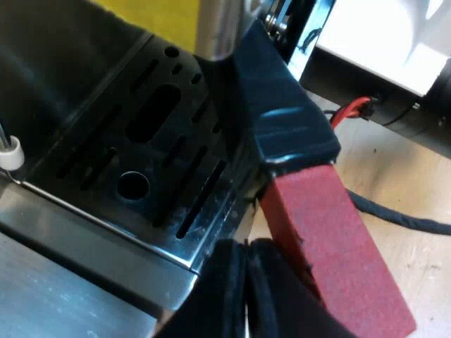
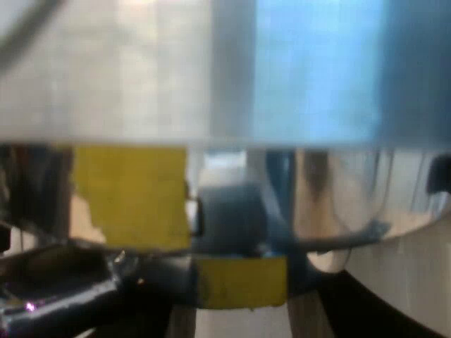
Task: Put the handle in the coffee machine
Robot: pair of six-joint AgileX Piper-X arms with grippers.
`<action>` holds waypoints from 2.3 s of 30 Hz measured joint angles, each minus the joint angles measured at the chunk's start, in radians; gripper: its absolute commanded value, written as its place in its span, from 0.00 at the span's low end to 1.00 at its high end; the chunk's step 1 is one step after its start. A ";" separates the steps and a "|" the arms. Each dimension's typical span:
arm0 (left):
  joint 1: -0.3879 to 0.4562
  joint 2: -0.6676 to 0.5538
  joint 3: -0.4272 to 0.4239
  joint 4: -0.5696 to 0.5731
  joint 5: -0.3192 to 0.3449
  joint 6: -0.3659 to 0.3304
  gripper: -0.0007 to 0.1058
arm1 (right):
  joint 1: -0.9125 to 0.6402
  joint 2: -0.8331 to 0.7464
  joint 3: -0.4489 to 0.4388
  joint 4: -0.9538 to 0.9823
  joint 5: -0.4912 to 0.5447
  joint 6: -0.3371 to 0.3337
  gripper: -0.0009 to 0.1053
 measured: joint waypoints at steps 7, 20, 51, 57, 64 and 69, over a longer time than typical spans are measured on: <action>0.000 -0.051 0.015 0.006 -0.008 -0.045 0.01 | 0.004 0.000 0.000 0.000 0.000 0.000 0.34; -0.014 -0.064 0.074 0.006 -0.010 -0.066 0.01 | 0.057 -0.005 0.000 0.007 0.134 0.000 0.34; -0.116 -0.125 0.074 -0.025 -0.117 -0.121 0.01 | 0.109 -0.192 0.254 0.131 0.121 0.122 0.34; -0.116 -0.125 0.074 -0.020 -0.117 -0.121 0.01 | 0.114 -0.295 0.372 0.214 0.059 0.172 0.34; -0.116 -0.139 0.074 -0.018 -0.117 -0.160 0.01 | 0.176 -0.417 0.485 0.224 0.002 0.180 0.34; -0.131 -0.176 0.074 -0.029 -0.120 -0.265 0.01 | 0.257 -0.538 0.572 0.224 0.002 0.180 0.34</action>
